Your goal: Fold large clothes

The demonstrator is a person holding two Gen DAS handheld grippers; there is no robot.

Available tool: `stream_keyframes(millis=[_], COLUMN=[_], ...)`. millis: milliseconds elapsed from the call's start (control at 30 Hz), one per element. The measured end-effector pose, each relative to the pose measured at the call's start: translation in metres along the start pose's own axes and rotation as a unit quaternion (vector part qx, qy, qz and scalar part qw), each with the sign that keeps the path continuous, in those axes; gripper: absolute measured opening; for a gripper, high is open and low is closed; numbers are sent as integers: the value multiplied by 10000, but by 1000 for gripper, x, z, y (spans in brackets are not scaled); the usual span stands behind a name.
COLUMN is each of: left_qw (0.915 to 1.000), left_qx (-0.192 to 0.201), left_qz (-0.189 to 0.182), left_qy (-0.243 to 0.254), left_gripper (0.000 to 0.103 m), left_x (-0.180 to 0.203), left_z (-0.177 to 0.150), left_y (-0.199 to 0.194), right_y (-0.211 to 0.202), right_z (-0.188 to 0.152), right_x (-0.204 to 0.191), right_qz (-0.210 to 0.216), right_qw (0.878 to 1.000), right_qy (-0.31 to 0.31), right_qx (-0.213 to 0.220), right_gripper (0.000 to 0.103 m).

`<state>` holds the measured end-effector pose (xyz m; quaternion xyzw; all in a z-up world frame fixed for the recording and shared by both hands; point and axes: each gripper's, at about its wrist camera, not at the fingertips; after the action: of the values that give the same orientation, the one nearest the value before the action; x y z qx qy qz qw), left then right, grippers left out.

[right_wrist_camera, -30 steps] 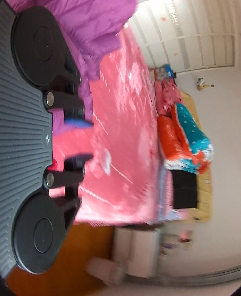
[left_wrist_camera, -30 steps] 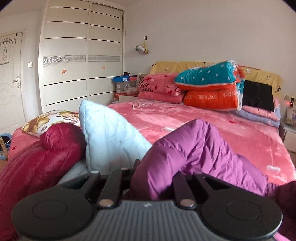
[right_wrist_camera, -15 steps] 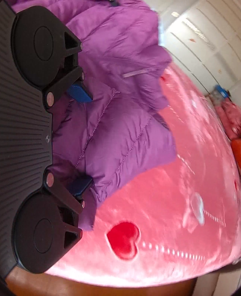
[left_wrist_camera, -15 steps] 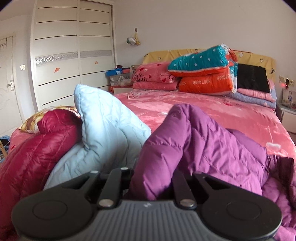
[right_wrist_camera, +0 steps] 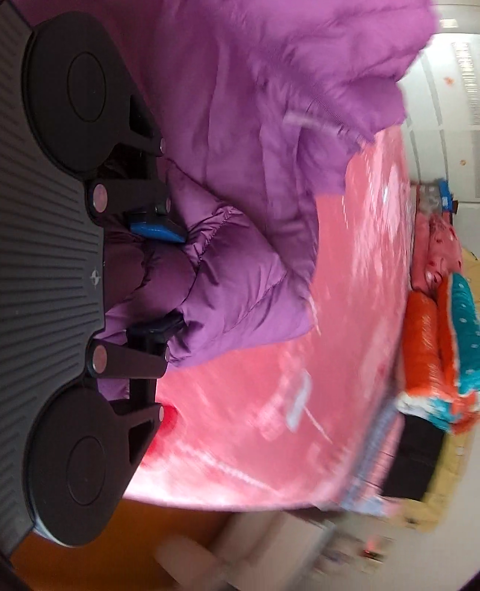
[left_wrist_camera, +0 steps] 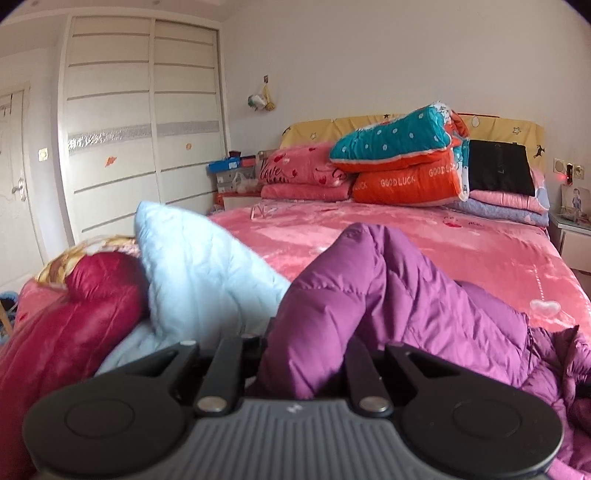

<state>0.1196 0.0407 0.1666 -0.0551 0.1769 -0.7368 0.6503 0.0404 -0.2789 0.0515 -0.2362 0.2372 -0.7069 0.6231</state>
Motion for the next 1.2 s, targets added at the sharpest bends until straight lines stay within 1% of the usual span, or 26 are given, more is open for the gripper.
stream_keyframes(millis=[167, 233, 300, 400, 533, 600, 633, 667, 700, 800, 867, 900, 933, 967, 1067, 1100, 1200], left_qw=[9998, 9997, 9993, 9986, 9973, 9966, 9965, 9964, 9963, 9965, 9957, 9953, 9949, 9945, 9916, 9901, 9847], left_qx=[169, 213, 274, 314, 195, 96, 54, 20, 15, 103, 205, 257, 318, 384, 538, 593, 739], left_qz=[51, 88, 162, 283, 498, 589, 599, 614, 630, 580, 607, 613, 614, 606, 569, 583, 570], left_qy=[71, 118, 187, 328, 495, 560, 575, 586, 588, 589, 674, 708, 734, 769, 1028, 1134, 1474], left_gripper=[12, 12, 12, 14, 18, 20, 21, 24, 25, 34, 51, 55, 62, 67, 74, 74, 79], left_x=[23, 34, 45, 60, 71, 73, 71, 69, 65, 50, 36, 29, 21, 13, -5, -8, -21], left_z=[6, 7, 6, 2, -10, -18, -22, -24, -25, -20, -12, -8, -4, -1, 2, 2, -4], left_y=[28, 42, 56, 79, 112, 120, 121, 121, 118, 101, 81, 71, 58, 45, 6, -5, -46], right_y=[33, 48, 49, 69, 86, 91, 94, 96, 89, 92, 84, 79, 73, 69, 45, 34, -4], right_z=[12, 17, 19, 25, 35, 39, 40, 39, 38, 45, 44, 43, 44, 43, 44, 45, 48], right_x=[11, 15, 24, 29, 44, 50, 49, 49, 55, 64, 67, 68, 69, 70, 74, 76, 80], right_qz=[-705, -927, -1113, -1430, -1732, -1833, -1882, -2008, -2124, -2055, -2024, -1954, -1896, -1883, -1890, -1898, -1899], right_qw=[9969, 9946, 9918, 9859, 9799, 9777, 9769, 9741, 9717, 9752, 9763, 9781, 9795, 9799, 9795, 9790, 9764], right_qy=[-288, -377, -517, -716, -751, -760, -744, -748, -719, -423, -350, -296, -239, -210, -134, -63, 216], right_qx=[180, 282, 362, 495, 645, 682, 692, 726, 745, 704, 686, 655, 631, 627, 687, 744, 1006], right_gripper=[52, 52, 53, 55, 56, 58, 63, 86, 98, 103, 103, 103, 103, 103, 103, 103, 103])
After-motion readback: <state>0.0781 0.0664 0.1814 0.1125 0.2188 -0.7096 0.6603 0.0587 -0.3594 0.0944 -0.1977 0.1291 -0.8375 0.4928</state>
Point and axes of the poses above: each gripper's, at about its wrist camera, not at the fingertips, and y roughly the way its jaws point, x to its right, z to its top, and after that the axes turned 10 degrees about z, right-handed
